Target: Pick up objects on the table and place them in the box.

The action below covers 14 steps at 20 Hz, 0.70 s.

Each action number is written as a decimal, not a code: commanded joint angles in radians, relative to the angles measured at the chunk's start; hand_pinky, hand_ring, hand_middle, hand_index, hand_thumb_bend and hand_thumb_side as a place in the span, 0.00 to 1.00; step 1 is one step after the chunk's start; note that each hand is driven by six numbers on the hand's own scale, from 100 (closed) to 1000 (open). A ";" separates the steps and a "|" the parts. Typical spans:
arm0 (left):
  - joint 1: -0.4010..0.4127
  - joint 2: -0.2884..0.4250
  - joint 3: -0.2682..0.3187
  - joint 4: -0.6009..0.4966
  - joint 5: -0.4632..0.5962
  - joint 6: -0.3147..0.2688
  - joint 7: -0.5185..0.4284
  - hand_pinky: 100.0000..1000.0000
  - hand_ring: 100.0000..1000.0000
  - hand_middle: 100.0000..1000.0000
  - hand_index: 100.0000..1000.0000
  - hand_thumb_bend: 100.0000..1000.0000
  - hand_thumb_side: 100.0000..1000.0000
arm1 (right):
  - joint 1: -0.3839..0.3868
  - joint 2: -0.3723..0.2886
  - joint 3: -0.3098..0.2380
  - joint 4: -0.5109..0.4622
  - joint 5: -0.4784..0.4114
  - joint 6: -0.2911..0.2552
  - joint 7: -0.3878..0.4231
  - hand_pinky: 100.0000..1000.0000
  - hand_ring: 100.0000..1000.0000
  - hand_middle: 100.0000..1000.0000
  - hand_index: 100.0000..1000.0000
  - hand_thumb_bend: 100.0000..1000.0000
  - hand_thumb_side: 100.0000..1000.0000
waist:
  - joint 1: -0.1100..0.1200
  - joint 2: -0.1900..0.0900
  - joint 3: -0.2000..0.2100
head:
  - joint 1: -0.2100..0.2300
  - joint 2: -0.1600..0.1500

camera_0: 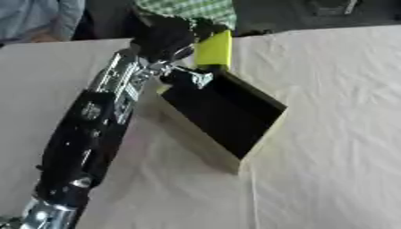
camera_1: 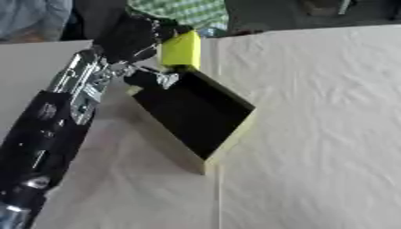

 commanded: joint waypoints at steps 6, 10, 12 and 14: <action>0.020 -0.001 -0.011 0.051 0.014 -0.006 -0.183 0.44 0.28 0.35 0.42 0.00 0.36 | -0.013 -0.021 -0.009 -0.017 -0.002 -0.003 -0.008 0.76 0.57 0.57 0.82 0.00 0.68 | -0.004 -0.006 0.008 | -0.017 -0.006; 0.023 -0.008 -0.004 0.064 0.010 0.001 -0.214 0.50 0.37 0.40 0.50 0.00 0.31 | -0.015 -0.017 -0.008 -0.017 -0.003 -0.003 -0.009 0.76 0.57 0.57 0.82 0.00 0.68 | -0.005 -0.005 0.008 | -0.018 -0.007; 0.023 -0.010 -0.002 0.070 0.005 0.003 -0.193 0.54 0.47 0.47 0.59 0.00 0.36 | -0.016 -0.016 -0.008 -0.017 -0.004 -0.004 -0.010 0.76 0.57 0.57 0.82 0.00 0.68 | -0.006 -0.005 0.007 | -0.018 -0.008; 0.022 -0.010 -0.004 0.077 -0.019 -0.005 -0.169 0.73 0.74 0.66 0.76 0.00 0.53 | -0.016 -0.015 -0.008 -0.017 -0.005 -0.005 -0.010 0.76 0.57 0.57 0.82 0.00 0.68 | -0.006 -0.004 0.007 | -0.020 -0.007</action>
